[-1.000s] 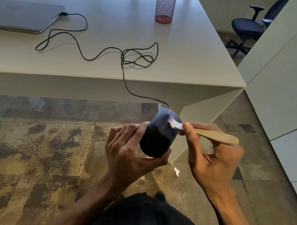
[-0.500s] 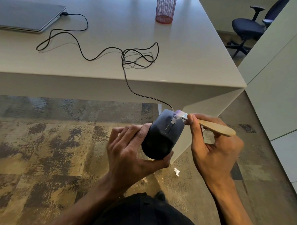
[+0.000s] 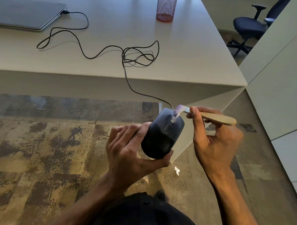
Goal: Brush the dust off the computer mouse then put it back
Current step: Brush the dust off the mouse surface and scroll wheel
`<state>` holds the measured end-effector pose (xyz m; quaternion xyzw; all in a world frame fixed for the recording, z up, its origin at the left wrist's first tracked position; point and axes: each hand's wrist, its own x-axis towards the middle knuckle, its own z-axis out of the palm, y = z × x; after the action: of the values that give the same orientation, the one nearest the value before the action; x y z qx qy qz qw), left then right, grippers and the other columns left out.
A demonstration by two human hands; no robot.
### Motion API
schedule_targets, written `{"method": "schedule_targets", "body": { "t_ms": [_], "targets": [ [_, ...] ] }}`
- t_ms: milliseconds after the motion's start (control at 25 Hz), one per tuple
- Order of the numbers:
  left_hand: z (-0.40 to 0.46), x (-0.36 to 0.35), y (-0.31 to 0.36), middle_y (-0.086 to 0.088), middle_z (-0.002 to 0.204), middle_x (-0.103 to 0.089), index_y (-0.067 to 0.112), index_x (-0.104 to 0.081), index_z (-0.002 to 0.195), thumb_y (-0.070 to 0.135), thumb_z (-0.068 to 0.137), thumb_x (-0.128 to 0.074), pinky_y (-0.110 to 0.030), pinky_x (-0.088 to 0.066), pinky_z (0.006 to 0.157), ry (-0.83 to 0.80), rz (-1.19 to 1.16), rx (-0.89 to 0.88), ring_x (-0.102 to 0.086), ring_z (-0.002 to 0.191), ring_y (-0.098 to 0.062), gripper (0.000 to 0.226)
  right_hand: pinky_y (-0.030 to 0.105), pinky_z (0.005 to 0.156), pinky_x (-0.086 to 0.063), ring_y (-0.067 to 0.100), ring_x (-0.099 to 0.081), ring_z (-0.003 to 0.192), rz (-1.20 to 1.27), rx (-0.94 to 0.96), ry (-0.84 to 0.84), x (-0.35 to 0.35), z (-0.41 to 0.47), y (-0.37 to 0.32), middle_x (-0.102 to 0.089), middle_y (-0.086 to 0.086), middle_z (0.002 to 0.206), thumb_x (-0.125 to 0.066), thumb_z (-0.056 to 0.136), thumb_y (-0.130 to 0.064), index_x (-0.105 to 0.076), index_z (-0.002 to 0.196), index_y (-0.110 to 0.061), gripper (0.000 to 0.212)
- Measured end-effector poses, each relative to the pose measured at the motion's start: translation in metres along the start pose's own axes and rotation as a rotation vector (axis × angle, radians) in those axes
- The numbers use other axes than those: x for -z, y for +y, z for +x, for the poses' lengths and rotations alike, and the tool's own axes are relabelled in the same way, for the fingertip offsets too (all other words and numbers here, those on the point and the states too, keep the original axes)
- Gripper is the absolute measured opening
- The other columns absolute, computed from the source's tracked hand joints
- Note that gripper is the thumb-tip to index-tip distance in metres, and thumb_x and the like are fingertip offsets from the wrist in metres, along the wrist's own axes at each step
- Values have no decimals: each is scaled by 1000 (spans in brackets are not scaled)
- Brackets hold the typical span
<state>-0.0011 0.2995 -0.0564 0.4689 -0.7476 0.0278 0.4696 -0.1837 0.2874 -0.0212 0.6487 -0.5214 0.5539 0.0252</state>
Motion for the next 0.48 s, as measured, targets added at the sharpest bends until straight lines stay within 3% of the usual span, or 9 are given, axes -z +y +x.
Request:
{"method": "schedule_targets", "body": {
  "t_ms": [480],
  "targets": [
    [-1, 1, 1, -6, 93, -69, 1, -67, 103, 63, 72, -68, -28, -41, 81, 8, -9, -8, -56, 87, -11, 70, 3, 72, -47, 5, -64, 78, -38, -23, 6, 3, 4, 6, -63, -9, 88, -57, 98, -30, -70, 104, -9, 25]
  ]
}}
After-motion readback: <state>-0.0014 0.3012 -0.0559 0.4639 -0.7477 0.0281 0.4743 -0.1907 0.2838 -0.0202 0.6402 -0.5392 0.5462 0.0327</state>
